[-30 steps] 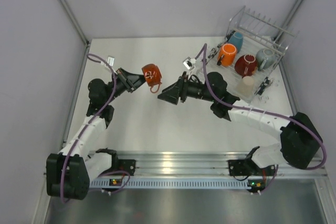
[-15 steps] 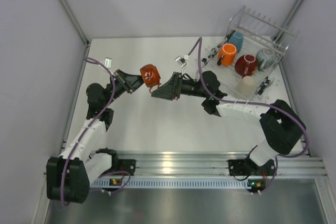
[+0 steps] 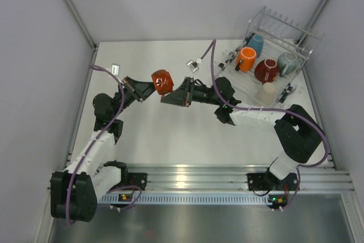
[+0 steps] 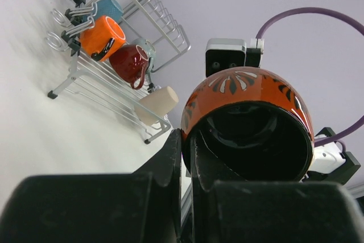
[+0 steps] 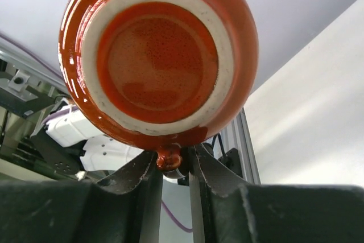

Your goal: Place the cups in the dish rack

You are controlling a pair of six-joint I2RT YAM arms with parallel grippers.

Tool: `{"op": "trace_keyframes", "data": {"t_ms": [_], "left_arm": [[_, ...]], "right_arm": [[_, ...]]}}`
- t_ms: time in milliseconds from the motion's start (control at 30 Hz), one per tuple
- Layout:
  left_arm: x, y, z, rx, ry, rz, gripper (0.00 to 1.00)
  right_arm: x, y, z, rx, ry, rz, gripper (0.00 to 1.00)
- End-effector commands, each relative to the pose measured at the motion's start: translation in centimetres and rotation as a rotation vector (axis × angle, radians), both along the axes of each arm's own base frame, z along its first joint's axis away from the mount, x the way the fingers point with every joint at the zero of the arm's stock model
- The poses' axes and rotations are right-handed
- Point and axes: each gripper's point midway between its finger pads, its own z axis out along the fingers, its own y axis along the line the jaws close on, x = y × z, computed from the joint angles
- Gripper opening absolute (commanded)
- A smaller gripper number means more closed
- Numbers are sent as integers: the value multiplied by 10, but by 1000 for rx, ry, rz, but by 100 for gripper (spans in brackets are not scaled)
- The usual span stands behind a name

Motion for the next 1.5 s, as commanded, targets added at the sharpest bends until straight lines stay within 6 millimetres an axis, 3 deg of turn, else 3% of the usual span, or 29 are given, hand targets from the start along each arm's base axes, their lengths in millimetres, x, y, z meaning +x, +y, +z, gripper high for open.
{"op": "trace_keyframes", "data": {"t_ms": [0,33,200,300,333,533,867,1233,1367,1467], "left_arm": [[-14,-2,23,6,-153,-15,0],[-14,-1,21,7,-148,-15,0],[-14,0,16,8,-142,-3,2],[-12,-1,13,7,-126,-6,18],[-11,-1,12,7,-123,-5,27],[-6,-2,9,-2,-92,-12,55],[3,-1,-3,15,-54,4,63],[9,-2,-12,53,-28,11,63],[15,5,-27,115,45,71,63],[19,11,-28,154,44,120,63]], "right_arm": [[-11,2,50,145,-77,12,4],[-11,2,48,143,-74,8,0],[-5,-3,41,126,-66,-24,0],[-1,-9,38,121,-59,-45,0],[2,-11,36,117,-55,-54,0],[12,-26,27,94,-59,-93,0],[34,-49,13,55,-43,-168,0],[43,-57,-1,-4,-42,-211,0],[65,-79,-14,-71,-31,-305,0],[82,-102,-24,-125,-24,-380,0]]}}
